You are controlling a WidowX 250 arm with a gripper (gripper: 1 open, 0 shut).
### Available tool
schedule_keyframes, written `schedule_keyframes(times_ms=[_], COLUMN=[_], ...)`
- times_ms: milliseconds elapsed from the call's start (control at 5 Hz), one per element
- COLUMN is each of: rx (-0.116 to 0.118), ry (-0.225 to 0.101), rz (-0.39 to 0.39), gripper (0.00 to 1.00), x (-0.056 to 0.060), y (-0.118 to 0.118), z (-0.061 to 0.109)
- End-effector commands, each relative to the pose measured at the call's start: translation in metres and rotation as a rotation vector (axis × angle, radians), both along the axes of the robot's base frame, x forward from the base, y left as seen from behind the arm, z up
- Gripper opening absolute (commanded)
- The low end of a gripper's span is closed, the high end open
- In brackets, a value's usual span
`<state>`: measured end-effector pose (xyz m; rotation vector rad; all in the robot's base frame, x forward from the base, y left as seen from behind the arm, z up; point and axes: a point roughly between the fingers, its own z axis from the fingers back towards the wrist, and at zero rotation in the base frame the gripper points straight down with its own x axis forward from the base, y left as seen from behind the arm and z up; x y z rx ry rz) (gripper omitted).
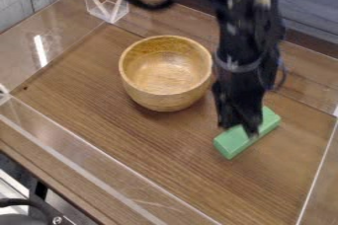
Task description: Put the green block in the brown bowl
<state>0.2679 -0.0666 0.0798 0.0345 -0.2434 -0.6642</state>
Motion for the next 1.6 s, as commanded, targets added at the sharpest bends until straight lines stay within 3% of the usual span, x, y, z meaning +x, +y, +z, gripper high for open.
schedule_keyframes(times_ms=[0,200,600,1000,1400], rx=[0.012,0.021,-0.014,-0.039,-0.048], ry=[-0.101,-0.129,-0.111,-0.098,-0.073], rz=[0.078,0.142,0.066,0.039,0.096], gripper=[0.00,0.00,0.00,0.00,0.00], x=[0.020,0.030,0.017,-0.004,-0.013], y=[0.022,0.042,0.011,0.002,-0.009], z=[0.056,0.083,0.092,0.087,0.052])
